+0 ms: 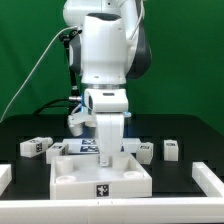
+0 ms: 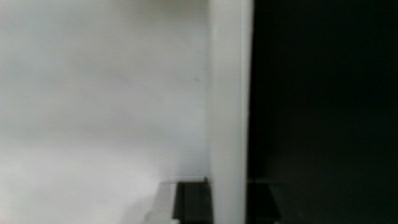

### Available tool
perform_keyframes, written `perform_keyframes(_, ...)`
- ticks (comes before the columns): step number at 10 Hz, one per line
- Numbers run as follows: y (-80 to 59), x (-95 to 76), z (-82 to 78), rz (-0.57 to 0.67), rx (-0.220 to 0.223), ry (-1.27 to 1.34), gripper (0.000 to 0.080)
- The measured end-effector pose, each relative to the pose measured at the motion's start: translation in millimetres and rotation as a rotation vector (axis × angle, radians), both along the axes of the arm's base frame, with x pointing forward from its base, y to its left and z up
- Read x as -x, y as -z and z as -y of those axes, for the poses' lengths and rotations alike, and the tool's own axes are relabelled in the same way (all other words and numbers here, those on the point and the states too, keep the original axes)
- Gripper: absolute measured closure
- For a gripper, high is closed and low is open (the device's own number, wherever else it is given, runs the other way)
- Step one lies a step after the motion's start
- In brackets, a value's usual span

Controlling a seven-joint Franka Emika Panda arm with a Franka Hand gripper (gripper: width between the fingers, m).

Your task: Assemble one leg

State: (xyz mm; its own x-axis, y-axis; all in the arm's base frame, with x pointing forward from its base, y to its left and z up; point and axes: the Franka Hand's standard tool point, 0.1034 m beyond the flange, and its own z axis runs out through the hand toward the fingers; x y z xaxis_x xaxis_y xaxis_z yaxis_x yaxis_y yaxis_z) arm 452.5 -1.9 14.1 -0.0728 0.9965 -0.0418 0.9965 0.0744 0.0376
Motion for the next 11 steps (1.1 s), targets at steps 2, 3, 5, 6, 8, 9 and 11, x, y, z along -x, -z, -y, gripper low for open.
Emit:
perform_keyframes(2,0.2,-3.1,-18.2,-0.03,0.021,0.022,0.0739)
perform_keyframes(3,2.3,-5.0,-26.1,-0.034,0.024,0.078,0.0739)
perform_keyframes(5,7.1,-9.7,-38.5,-0.032,0.02,0.109,0.0739)
perform_keyframes(6,7.2,-10.0,-42.1,-0.031,0.018,0.12,0.0739)
perform_keyframes(8,7.2,-10.0,-42.0,-0.031,0.018,0.119,0.0739)
perform_keyframes(9,7.2,-10.0,-42.0,-0.031,0.018,0.119,0.0739)
perform_keyframes(11,7.0,-15.1,-53.7,-0.026,0.01,0.102,0.0739)
